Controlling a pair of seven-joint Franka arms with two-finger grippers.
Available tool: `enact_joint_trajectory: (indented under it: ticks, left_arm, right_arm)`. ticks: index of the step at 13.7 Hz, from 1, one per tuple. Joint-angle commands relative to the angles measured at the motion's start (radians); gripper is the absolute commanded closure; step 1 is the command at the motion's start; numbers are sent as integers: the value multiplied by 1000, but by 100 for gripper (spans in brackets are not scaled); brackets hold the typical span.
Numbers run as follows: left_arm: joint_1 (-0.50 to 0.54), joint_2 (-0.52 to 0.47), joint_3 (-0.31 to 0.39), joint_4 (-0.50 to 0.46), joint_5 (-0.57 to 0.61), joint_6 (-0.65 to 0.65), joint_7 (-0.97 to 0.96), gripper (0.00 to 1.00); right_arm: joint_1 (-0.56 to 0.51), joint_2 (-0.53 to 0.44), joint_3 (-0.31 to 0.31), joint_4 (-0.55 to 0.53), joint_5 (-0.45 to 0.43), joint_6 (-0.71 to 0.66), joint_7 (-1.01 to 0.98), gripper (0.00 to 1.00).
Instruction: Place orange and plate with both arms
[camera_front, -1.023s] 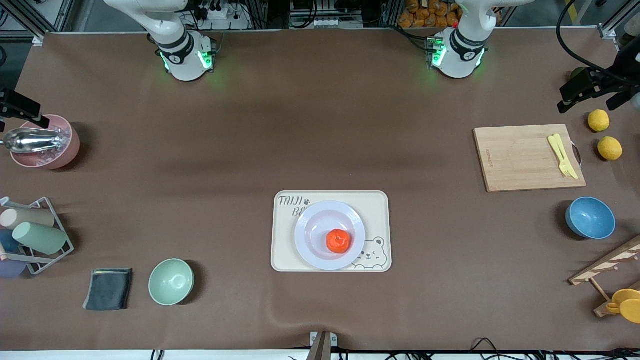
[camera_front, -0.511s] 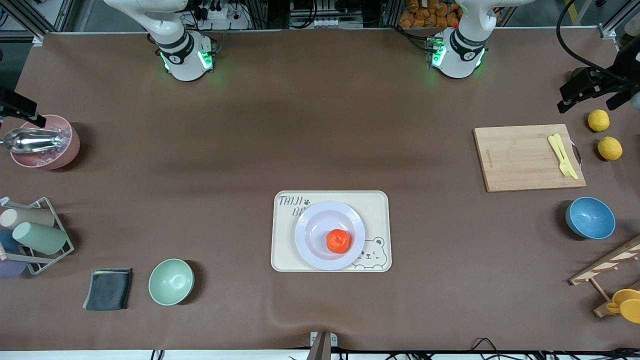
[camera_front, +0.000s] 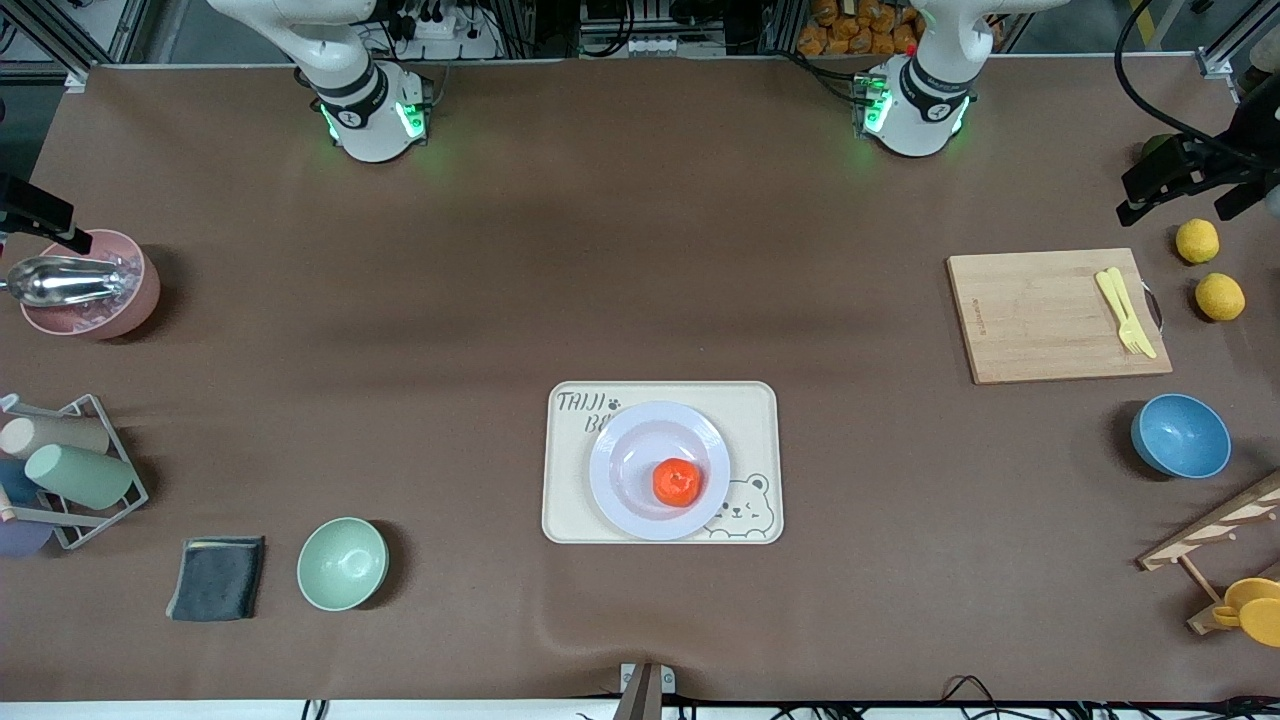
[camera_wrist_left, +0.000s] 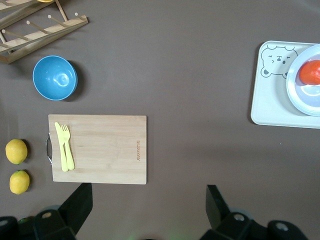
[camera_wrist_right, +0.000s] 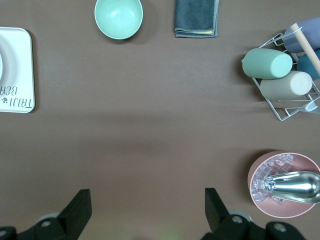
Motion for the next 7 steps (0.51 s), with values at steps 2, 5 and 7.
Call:
enact_joint_trajectory:
  ticks: [2,5,7]
  left_arm:
    - [0,-2,6,11,-7,-14,16,0]
    - [0,-2,6,11,-4,-21,15,0]
    - [0,-2,5,11,-4,-21,15,0]
  right_arm:
    - [-18,-13,15,-3,-15,-9,-16,0]
    - [-18,-13,17,-3,-17,-9,-16,0]
    - [-15,-13,17,-3,-17,-9,-16,0]
